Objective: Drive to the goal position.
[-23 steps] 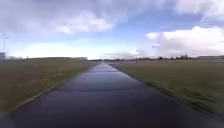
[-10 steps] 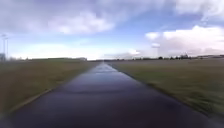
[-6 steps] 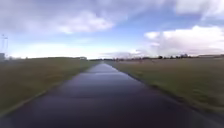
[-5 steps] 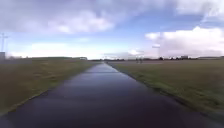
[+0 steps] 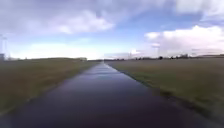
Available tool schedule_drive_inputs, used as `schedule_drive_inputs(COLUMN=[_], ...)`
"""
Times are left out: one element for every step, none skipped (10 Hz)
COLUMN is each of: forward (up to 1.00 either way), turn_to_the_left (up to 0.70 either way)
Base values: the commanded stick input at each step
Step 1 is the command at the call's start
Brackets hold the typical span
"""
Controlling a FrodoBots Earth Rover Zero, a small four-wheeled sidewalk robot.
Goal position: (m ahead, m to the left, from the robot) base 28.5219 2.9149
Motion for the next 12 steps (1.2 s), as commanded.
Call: schedule_drive_inputs(forward=[1.00,1.00,1.00,1.00,1.00,1.00,1.00,1.00,1.00,1.00,1.00,1.00], turn_to_the_left=[0.00,0.00,0.00,0.00,0.00,0.00,0.00,0.00,0.00,0.00,0.00,0.00])
